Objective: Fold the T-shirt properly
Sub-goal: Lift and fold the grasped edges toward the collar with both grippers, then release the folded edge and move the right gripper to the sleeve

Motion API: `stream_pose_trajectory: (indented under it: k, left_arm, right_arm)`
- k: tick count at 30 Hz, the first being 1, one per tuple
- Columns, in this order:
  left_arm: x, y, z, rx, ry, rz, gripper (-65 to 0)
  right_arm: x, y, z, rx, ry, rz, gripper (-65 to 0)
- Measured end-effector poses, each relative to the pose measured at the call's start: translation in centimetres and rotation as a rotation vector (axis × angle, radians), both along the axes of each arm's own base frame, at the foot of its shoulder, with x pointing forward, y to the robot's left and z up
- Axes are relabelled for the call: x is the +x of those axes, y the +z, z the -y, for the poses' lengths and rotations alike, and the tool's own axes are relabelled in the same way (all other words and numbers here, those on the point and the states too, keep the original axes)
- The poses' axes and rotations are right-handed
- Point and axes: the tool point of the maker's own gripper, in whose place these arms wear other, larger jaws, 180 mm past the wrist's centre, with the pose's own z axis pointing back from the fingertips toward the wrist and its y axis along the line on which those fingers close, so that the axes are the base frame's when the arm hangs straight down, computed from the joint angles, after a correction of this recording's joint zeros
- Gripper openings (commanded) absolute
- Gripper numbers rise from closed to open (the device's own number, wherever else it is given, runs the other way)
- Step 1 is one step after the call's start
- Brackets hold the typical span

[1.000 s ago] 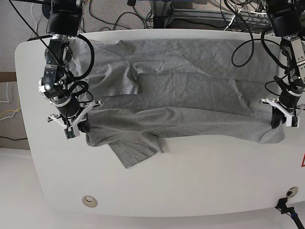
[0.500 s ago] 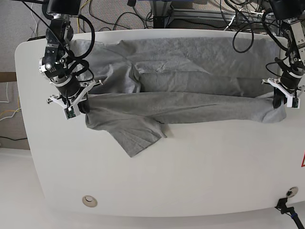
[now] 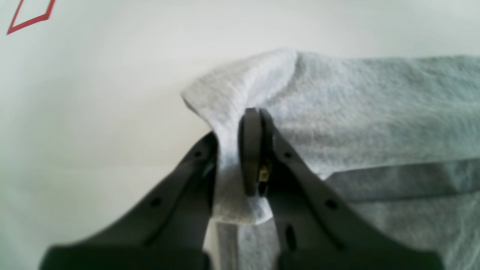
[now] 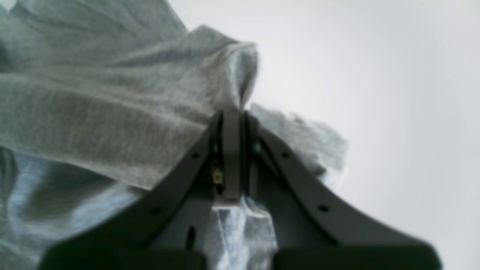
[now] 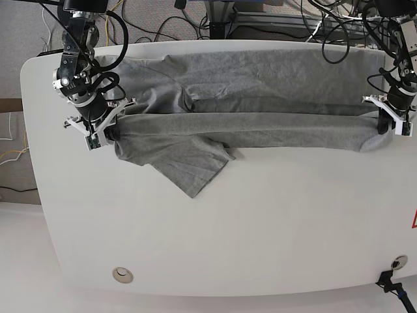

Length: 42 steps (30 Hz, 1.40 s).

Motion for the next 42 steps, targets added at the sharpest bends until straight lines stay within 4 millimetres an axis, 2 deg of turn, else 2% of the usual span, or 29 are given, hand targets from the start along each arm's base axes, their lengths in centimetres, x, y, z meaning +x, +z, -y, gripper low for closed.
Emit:
stream_pose_trajectory:
  k: [2, 3, 4, 6, 7, 8, 10, 13, 15, 19, 20, 21, 23, 25, 29, 31, 33, 35, 38, 42]
  left_arm:
    - [-1.0, -1.4, 0.2, -0.001, 0.001, -0.082, -63.6]
    - [-1.6, -2.1, 0.2, 0.002, 0.004, -0.126, -56.4]
    - [-2.0, -2.5, 0.1, 0.003, 0.007, -0.154, -46.4]
    - [-2.3, -2.7, -0.1, 0.008, 0.015, -0.172, -29.1]
    - [-2.5, -2.9, -0.3, 0.010, 0.020, -0.190, -22.7]
    - [-2.6, -3.0, -0.4, 0.016, 0.023, -0.199, -18.2]
    - [-2.8, -3.2, -0.5, 0.020, 0.024, -0.225, -15.1]
    - [-2.8, -2.7, -1.6, 0.064, 0.022, -0.238, -12.6]
    - [-1.7, -1.9, -1.8, 0.073, 0.031, -0.212, -12.6]
    - [1.4, 2.9, -2.1, 0.097, 0.027, -0.060, -12.6]
    - [2.0, 3.2, -2.3, 0.111, 0.034, -0.059, -12.6]
    - [2.7, 3.5, -2.3, 0.117, 0.036, -0.051, -12.6]
    - [3.8, 3.7, -1.2, 0.098, 0.005, -0.032, -12.6]
    - [4.3, 2.9, -0.4, 0.072, -0.010, -0.043, -12.6]
    - [4.8, 1.5, -0.2, 0.051, -0.010, -0.079, -12.6]
    - [4.8, 0.4, 0.1, 0.039, -0.009, -0.104, -12.6]
    - [4.7, -0.2, 0.4, 0.028, -0.014, -0.118, -12.6]
    - [4.7, 0.0, 0.2, 0.030, -0.010, -0.115, -12.6]
    - [4.9, 0.2, 0.1, 0.033, -0.010, -0.108, -12.6]
    - [4.9, 0.1, 0.3, 0.027, -0.014, -0.110, -12.8]
  right_arm:
    - [-0.8, -2.0, 0.3, 0.005, -0.015, -0.063, -65.0]
    - [-1.1, -2.7, 0.4, 0.012, -0.020, -0.082, -65.0]
    - [-1.3, -3.1, 0.5, 0.014, -0.024, -0.096, -62.9]
    - [-1.5, -3.6, 0.5, 0.021, -0.029, -0.108, -49.9]
    - [-1.6, -3.9, 0.6, 0.019, -0.033, -0.115, -43.4]
    - [-1.7, -4.0, 0.8, 0.016, -0.040, -0.121, -37.0]
    - [-1.6, -3.9, 0.8, 0.017, -0.043, -0.117, -27.3]
    - [-1.4, -3.0, 0.7, 0.008, -0.034, -0.096, -22.9]
    - [-0.6, -1.2, 0.7, -0.008, -0.020, -0.043, -22.9]
    - [2.6, 1.8, 0.2, -0.006, -0.008, 0.055, -22.9]
    - [3.5, 2.3, 0.2, 0.006, -0.010, 0.075, -22.9]
    - [4.3, 2.3, 0.1, 0.016, -0.013, 0.077, -22.9]
    - [5.7, 0.9, -1.0, 0.041, -0.008, 0.043, -22.9]
    - [6.9, -0.2, -2.3, 0.086, 0.017, 0.011, -22.9]
    - [9.9, -1.2, -2.8, 0.146, -0.022, -0.015, -22.9]
    - [10.6, -1.5, -3.0, 0.168, -0.021, -0.028, -22.9]
    - [11.1, -2.4, -3.5, 0.174, -0.032, -0.063, -22.9]
    - [11.2, -2.9, -4.9, 0.207, 0.016, -0.079, -22.9]
    - [10.6, -4.2, -6.0, 0.208, 0.051, -0.120, -22.9]
    - [10.3, -4.6, -8.1, 0.198, 0.112, -0.133, -22.9]
